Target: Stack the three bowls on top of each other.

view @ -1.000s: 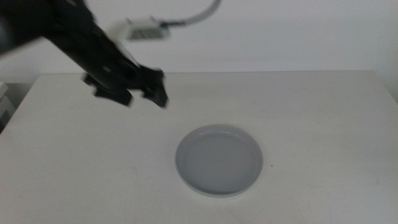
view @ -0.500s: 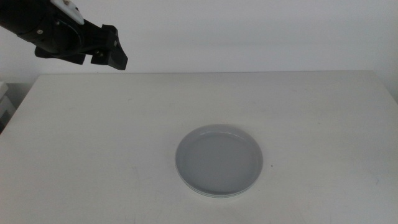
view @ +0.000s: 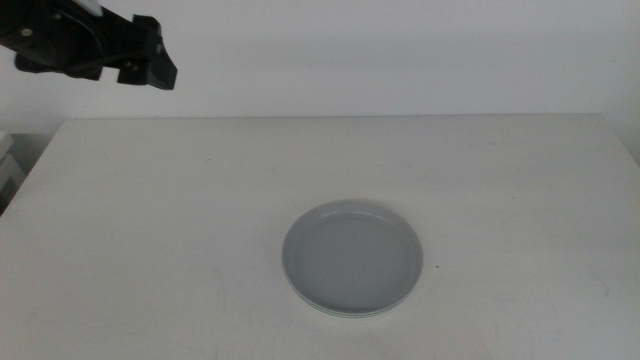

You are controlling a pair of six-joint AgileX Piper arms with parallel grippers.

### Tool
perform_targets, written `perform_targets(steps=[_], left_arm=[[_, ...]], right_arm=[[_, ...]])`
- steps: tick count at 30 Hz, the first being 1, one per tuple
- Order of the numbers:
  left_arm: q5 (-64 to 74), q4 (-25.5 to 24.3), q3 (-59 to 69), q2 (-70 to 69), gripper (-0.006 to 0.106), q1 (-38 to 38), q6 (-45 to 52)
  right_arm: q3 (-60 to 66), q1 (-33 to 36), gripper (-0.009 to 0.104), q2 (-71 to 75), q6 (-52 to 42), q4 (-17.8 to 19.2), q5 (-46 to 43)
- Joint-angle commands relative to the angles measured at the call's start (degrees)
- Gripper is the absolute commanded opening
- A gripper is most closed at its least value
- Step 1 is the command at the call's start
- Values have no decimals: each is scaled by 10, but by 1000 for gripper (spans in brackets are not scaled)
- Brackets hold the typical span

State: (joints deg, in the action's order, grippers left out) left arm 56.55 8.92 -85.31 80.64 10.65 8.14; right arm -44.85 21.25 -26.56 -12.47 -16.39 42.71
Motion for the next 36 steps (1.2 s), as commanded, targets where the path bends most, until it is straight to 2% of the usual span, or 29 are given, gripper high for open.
perform_targets(steps=[1, 6, 16, 24, 32, 36], left_arm=[[-21, 5, -11, -30, 94, 0, -10], [-40, 1, 29, -66, 94, 0, -19], [-160, -20, 192, -185, 94, 0, -32], [-246, -22, 307, -307, 94, 0, -34], [-381, -22, 489, -467, 94, 0, -45], [-403, -22, 557, -534, 94, 0, -45]], right_arm=[[-15, -4, 56, -24, 42, 22, -55], [-18, -4, 56, -85, 132, 99, -89], [-101, -17, 56, -200, 176, 176, -108], [-91, -86, 56, -163, 169, 167, -98], [10, -92, 56, -37, 168, 172, -165], [77, -92, 56, 34, 168, 171, -187]])
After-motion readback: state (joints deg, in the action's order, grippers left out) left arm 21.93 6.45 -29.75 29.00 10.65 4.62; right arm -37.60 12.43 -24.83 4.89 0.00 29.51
